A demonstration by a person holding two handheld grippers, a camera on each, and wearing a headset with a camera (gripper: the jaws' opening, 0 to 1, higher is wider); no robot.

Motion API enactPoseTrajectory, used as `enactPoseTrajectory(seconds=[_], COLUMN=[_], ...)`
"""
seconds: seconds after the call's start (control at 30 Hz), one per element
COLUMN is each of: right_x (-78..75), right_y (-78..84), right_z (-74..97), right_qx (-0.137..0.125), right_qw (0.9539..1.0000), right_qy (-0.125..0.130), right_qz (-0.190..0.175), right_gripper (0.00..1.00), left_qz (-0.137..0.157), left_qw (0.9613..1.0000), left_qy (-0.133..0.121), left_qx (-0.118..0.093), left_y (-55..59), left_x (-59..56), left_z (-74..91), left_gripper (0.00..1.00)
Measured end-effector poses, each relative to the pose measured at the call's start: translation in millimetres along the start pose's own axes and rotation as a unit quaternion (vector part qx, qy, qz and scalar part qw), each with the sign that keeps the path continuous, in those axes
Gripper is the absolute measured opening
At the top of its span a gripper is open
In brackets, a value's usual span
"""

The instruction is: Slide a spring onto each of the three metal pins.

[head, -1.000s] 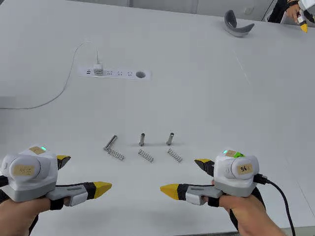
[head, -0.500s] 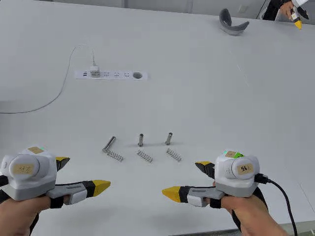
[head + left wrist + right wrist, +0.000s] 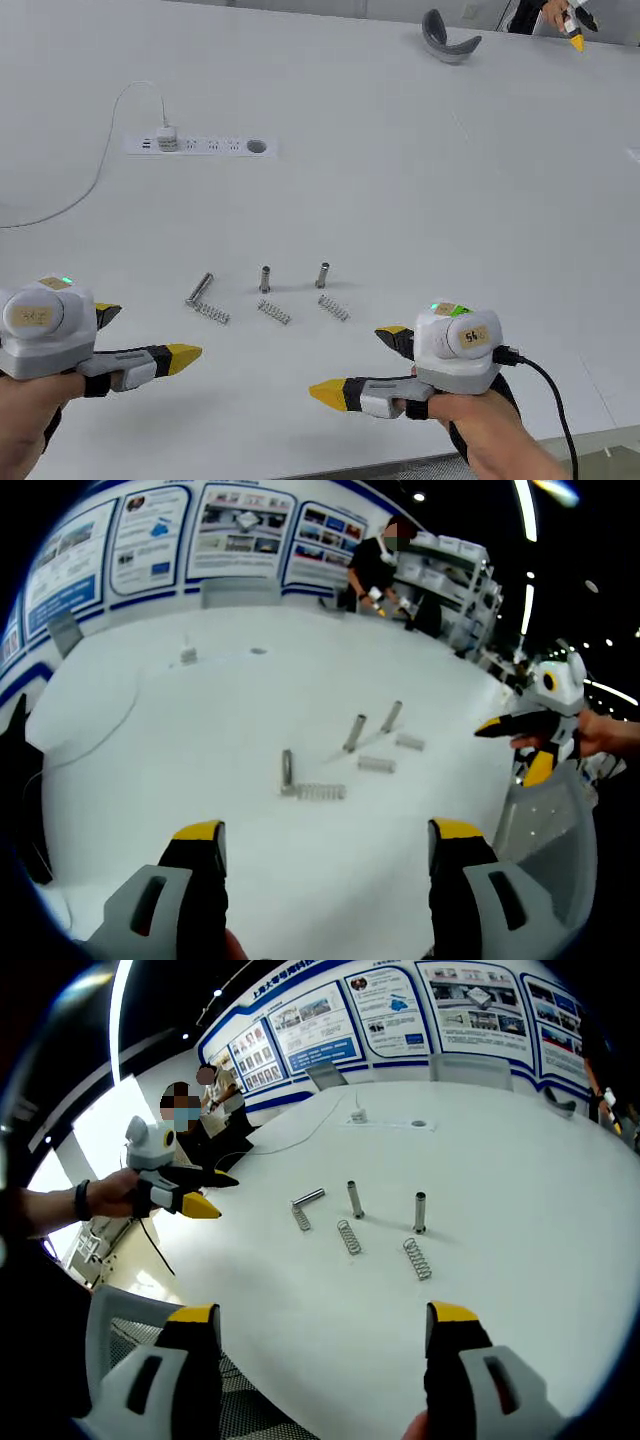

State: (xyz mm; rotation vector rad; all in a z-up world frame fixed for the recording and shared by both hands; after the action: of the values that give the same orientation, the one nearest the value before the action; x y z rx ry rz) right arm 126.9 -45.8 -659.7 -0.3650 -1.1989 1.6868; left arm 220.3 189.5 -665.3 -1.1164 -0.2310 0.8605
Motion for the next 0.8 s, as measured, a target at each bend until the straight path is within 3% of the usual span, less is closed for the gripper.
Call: enactPoseTrajectory(seconds=[0.8], right_x=[0.5], right_y=[-4.6], right_z=[1.9], right_qx=[-0.008], right_qw=[0.9999], right_qy=[0.005], right_qz=[-0.011], right_gripper=[0.84], left_qz=[-0.010], left_qw=[0.9999], left_qy=[0.008], left_qx=[0.004], left_y=[-18.7], left_x=[22.2], left_z=[-43.4], left_gripper=[0.76])
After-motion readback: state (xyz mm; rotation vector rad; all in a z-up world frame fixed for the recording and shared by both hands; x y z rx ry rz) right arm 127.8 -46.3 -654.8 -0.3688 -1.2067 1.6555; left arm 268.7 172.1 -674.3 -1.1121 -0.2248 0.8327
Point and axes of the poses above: the centre of the closed fingertips' face, and the gripper's own axes: z roughly backward along the fingers, x roughly to its left, y roughly out of its underside, the point moved 3 cm from there along z, roughly backward along the fingers, and after that the axes turned 12 degrees about -x, right-handed, at the moved point
